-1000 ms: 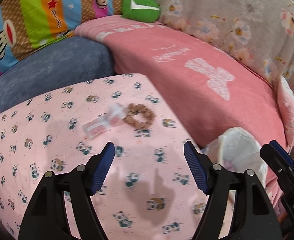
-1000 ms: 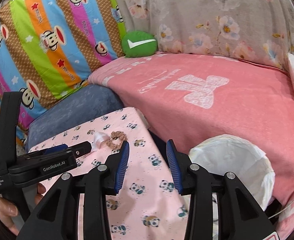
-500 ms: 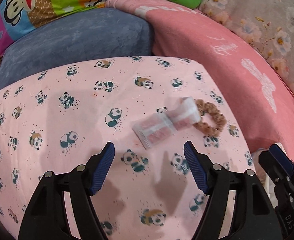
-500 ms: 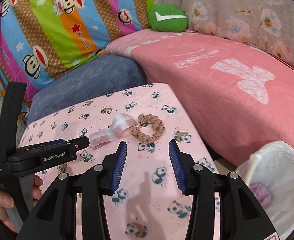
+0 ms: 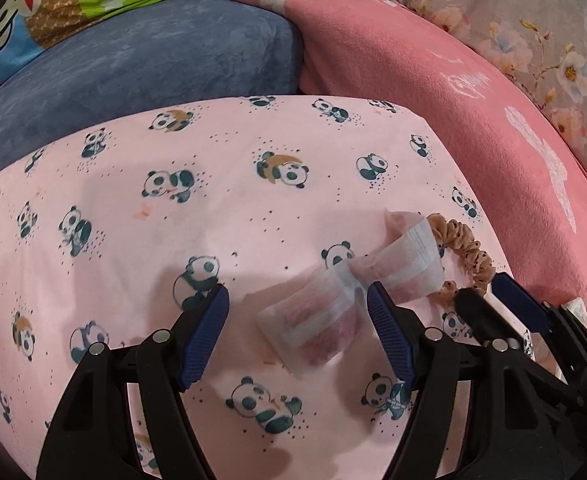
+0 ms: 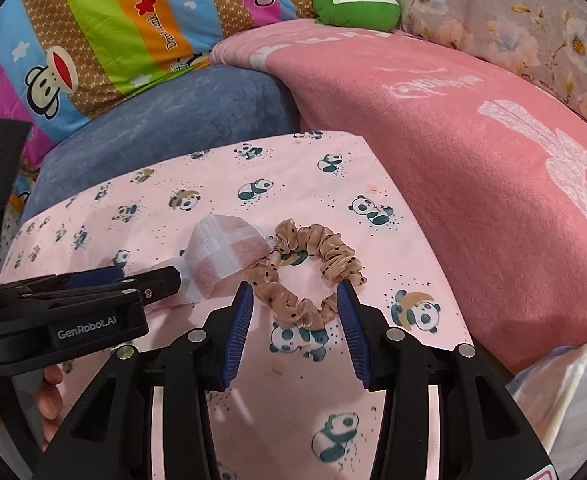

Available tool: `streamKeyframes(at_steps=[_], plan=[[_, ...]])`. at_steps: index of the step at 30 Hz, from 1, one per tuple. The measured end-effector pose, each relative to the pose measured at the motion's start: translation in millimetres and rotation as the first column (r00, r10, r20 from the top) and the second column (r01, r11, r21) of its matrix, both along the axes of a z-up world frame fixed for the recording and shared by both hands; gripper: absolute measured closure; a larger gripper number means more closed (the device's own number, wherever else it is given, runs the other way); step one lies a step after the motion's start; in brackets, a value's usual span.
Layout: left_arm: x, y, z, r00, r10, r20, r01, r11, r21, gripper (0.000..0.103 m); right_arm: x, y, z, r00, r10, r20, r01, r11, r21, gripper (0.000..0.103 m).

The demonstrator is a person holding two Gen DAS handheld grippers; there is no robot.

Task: Collect trash
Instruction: 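Grasp the clear packets with the left tool while the right tool grasps the brown scrunchie, then carry the packets and brown scrunchie over the bin with both tools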

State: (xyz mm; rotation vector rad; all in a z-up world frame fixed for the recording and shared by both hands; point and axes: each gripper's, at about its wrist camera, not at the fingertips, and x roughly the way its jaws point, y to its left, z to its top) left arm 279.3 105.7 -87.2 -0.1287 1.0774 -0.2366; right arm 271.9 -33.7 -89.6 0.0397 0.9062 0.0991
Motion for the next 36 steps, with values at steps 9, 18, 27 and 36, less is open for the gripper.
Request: streamKeyframes(at_steps=[9,18,27,36], plan=[[-0.1,-17.9,-1.8,0.997,-0.071,0.011,0.070,0.997,0.013,0.047,8.6,-1.7,-20.9,1.000,0.011,-0.026,-0.012,0.999,-0.031,0.071],[-18.1,-41.3,1.3,0.987,-0.160,-0.002,0.160,0.987,0.001,0.084,-9.4,-11.3,-20.0,0.998,-0.003,-0.055,0.004,1.000,0.018,0.091],[-53.3,-52.1,46.2,0.981,-0.181,0.076,0.182,0.983,-0.007,0.087,-54.2,-30.6,18.1,0.999,-0.051,0.015,0.049,0.993,0.104,0.093],[-97.3,-70.2,118.0,0.956,-0.210,0.204,0.222,0.974,-0.035,0.087,-107.3,-63.5,90.1,0.983,-0.118,0.144,0.095,0.983,0.157,0.093]])
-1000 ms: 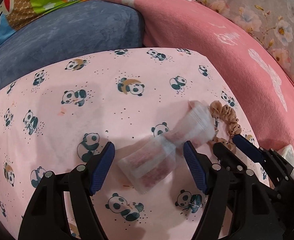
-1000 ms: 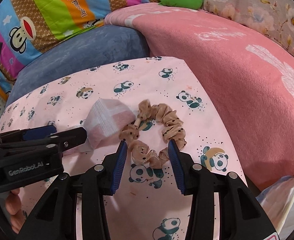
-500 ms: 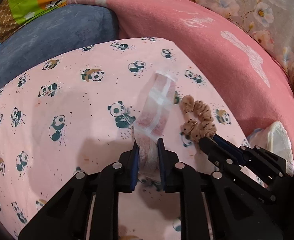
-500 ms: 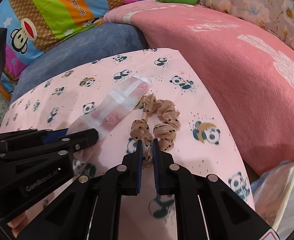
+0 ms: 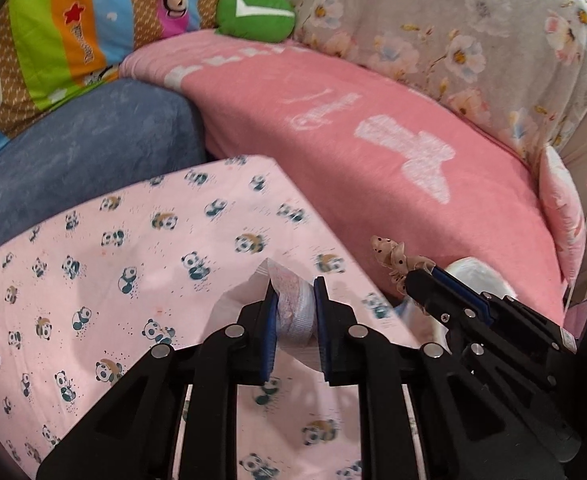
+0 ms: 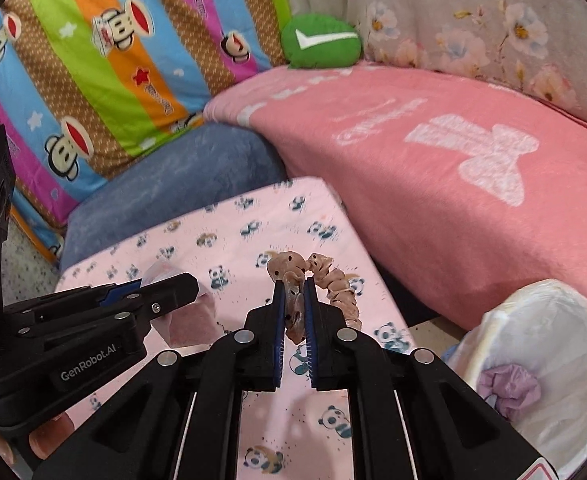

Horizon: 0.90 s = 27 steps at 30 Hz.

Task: Collect trash
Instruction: 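Carry the packets and brown scrunchie over the bin with both tools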

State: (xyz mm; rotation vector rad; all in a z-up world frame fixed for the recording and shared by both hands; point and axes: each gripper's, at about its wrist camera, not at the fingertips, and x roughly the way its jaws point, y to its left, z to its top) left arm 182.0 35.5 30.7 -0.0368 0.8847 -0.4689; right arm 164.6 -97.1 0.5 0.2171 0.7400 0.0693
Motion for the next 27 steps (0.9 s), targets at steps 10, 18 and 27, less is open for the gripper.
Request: streamKeyframes(at_steps=[10,18,27], plan=[[-47.5,-43.2,54.8,0.989,-0.106,0.098,0.112,0.992,-0.050,0.087,-71.4,-54.1,63.9,0.987,-0.096,0.130,0.094,0.995,0.023,0.093],[-78.4,-85.8,76.9,0.970,-0.195,0.144,0.205,0.977,-0.059,0.087,-117.9,-96.8,89.5,0.968,-0.173,0.180,0.170,0.985,0.036,0.093],[-102.0,-126.2,83.9,0.949,-0.278,0.148,0.290,0.955,-0.067,0.087,-158.5,-146.0,96.7,0.945,-0.259,0.201,0.250,0.966,0.068,0.093]])
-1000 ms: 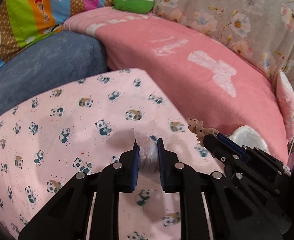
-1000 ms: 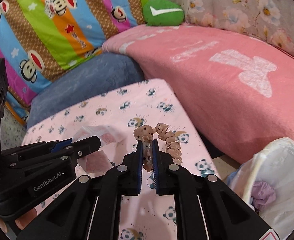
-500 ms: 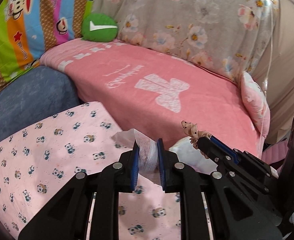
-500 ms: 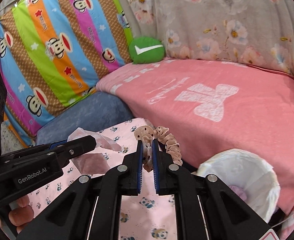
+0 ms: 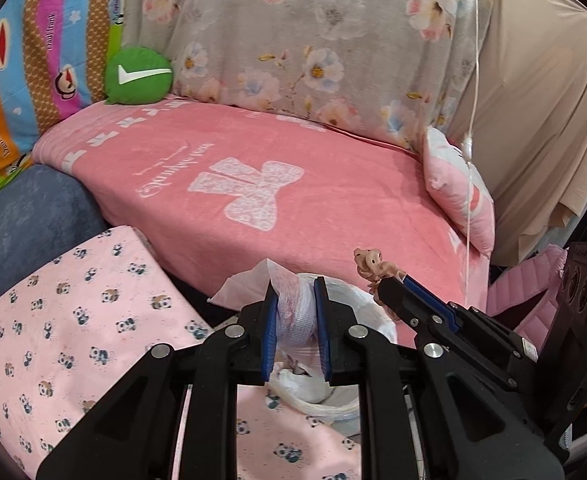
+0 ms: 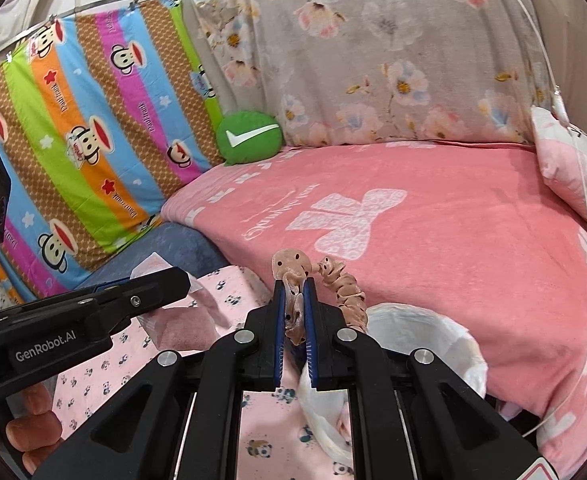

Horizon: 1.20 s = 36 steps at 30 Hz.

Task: Collect trash
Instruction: 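Carry the packets and brown scrunchie over the bin with both tools, then open both tools over the bin to drop the packets and scrunchie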

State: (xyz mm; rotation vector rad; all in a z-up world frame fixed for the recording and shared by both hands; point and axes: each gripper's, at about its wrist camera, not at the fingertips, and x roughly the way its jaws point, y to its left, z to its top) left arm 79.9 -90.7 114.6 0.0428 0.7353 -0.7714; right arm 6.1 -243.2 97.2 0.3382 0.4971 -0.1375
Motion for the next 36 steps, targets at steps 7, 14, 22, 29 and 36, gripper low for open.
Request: streamKeyframes(at_steps=[7,14,22,29,36], plan=[[-13.8,-27.5,-6.8,0.999,-0.046,-0.011,0.046,0.999,0.024,0.086,-20.0,-29.4,-5.2,0.999,-0.048,-0.005,0.048,0.999,0.023,0.093],[-17.9,-46.6,-17.5,0.997,-0.068,-0.030,0.069,0.996,0.050,0.086,-30.2,-49.5,-14.8,0.997,-0.074,-0.020,0.075,0.996,0.040,0.093],[-17.5,-59.9,-26.1,0.996,-0.080,-0.036,0.082,0.995,0.060,0.082,-28.9,-60.9,-22.2,0.996,-0.086,-0.035,0.087,0.995,0.049,0.092],[-16.8,-58.2,-23.3,0.999,-0.036,0.011,0.035,0.997,0.064,0.047,-26.3,-64.9,-25.6,0.995,-0.087,-0.042,0.089,0.995,0.050,0.088],[-12.5,-46.6,-20.6,0.999,0.024,0.046,-0.027,0.997,0.068,0.037,-23.0,-59.8,-26.1,0.996,-0.079,-0.038,0.080,0.996,0.040,0.080]])
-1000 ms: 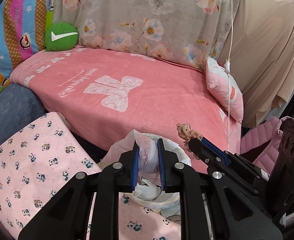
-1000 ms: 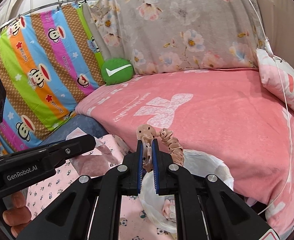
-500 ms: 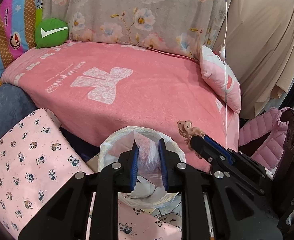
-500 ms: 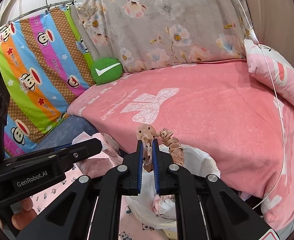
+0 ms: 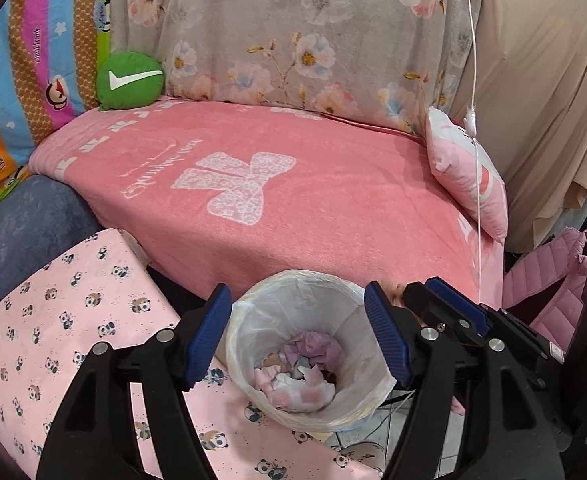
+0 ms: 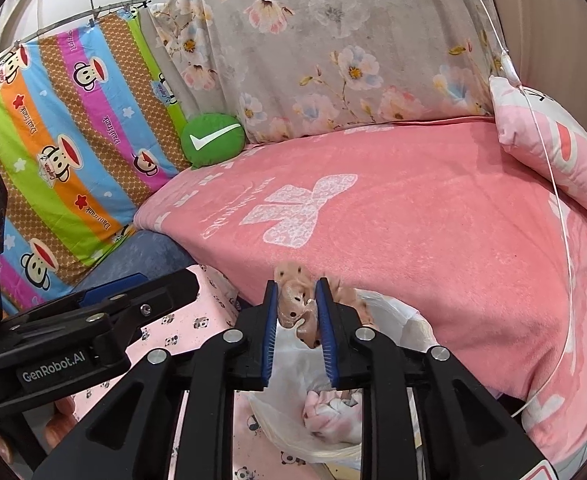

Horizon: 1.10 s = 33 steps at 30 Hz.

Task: Collect trash
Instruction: 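Open both tools over the bin to drop the packets and scrunchie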

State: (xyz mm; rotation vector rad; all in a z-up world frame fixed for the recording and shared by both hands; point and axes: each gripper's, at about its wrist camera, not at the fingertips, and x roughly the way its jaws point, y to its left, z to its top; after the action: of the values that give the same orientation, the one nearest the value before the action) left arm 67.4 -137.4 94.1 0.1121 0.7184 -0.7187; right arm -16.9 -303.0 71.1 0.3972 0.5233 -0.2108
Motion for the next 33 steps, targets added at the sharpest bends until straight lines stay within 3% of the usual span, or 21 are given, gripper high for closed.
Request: streamKeyframes(at_steps=[13,20,24,29,33], plan=[[2.6,23.2,-3.0,0.996,0.082,0.041,-0.083,0.996,0.022,0.034,2.2,10.6,6.5,1.000,0.011,-0.020,-0.012,0.999,-0.048,0.065],[-2.3,36.4,-3.2,0.986,0.138,0.090,-0.142,0.989,0.040,0.022,-2.4,20.1,12.0,0.998,0.022,-0.053,-0.027,0.994,-0.106,0.057],[-6.3,44.1,-4.8,0.980,0.163,0.113,-0.169,0.984,0.050,0.015,-6.9,30.8,12.6,0.997,0.015,-0.069,-0.025,0.988,-0.152,0.046],[-10.6,51.1,-8.3,0.971,0.196,0.135,-0.207,0.976,0.069,0.012,-16.2,43.5,10.8,0.996,-0.012,-0.091,-0.008,0.977,-0.214,0.037],[-14.4,57.5,-11.3,0.967,0.215,0.138,-0.226,0.971,0.073,0.011,-21.1,45.1,10.0,0.994,-0.016,-0.105,-0.008,0.975,-0.220,0.024]])
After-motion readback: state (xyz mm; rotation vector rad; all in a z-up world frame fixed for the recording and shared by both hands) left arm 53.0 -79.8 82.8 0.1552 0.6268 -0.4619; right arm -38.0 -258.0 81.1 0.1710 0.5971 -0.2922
